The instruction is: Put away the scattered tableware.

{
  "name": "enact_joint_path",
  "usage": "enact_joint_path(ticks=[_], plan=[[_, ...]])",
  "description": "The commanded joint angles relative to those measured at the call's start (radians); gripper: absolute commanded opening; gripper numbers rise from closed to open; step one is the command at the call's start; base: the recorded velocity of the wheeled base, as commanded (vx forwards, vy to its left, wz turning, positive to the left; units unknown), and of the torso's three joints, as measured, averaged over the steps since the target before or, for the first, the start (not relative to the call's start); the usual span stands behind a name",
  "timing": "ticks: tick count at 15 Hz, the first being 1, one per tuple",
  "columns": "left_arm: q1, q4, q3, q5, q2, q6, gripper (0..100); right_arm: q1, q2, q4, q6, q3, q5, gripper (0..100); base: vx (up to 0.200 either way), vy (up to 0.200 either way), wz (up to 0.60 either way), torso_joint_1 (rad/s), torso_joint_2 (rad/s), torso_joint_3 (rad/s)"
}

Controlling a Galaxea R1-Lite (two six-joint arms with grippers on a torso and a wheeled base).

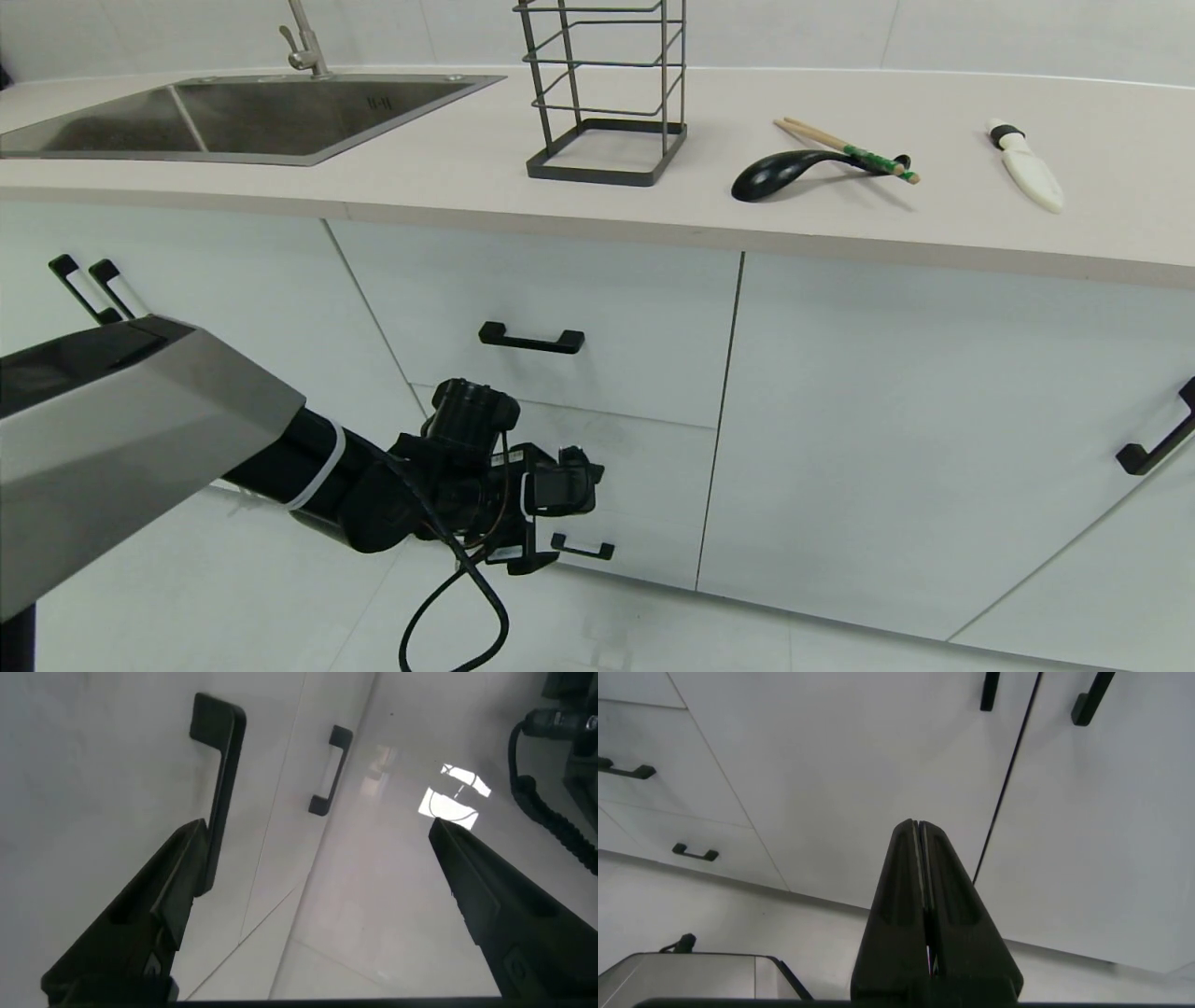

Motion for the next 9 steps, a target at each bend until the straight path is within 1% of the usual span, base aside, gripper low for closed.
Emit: enact_joint_path(ticks=[1,2,4,7,9], plan=[[0.006,-0.039,0.0,-0.001,0.02,-0.002,100,0.0,0.001,0.0,-0.001,0.0,0.001,0,0.0,0.0,0.0,0.0,0.0,0.0],[0.006,-0.062,0.0,-0.004,0.03,-0.004,100,0.0,0.001,0.0,-0.001,0.0,0.001,0,0.0,0.0,0.0,0.0,0.0,0.0],[0.008,-0.065,-0.006,-0.009,0.039,-0.004,100,0.0,0.001,0.0,-0.001,0.0,0.001,0,0.0,0.0,0.0,0.0,0.0,0.0],[0.008,-0.065,-0.045,-0.01,0.064,-0.002,100,0.0,0.001,0.0,-0.001,0.0,0.001,0,0.0,0.0,0.0,0.0,0.0,0.0],[0.008,-0.065,-0.048,-0.01,0.072,-0.001,100,0.0,0.001,0.0,-0.001,0.0,0.001,0,0.0,0.0,0.0,0.0,0.0,0.0]])
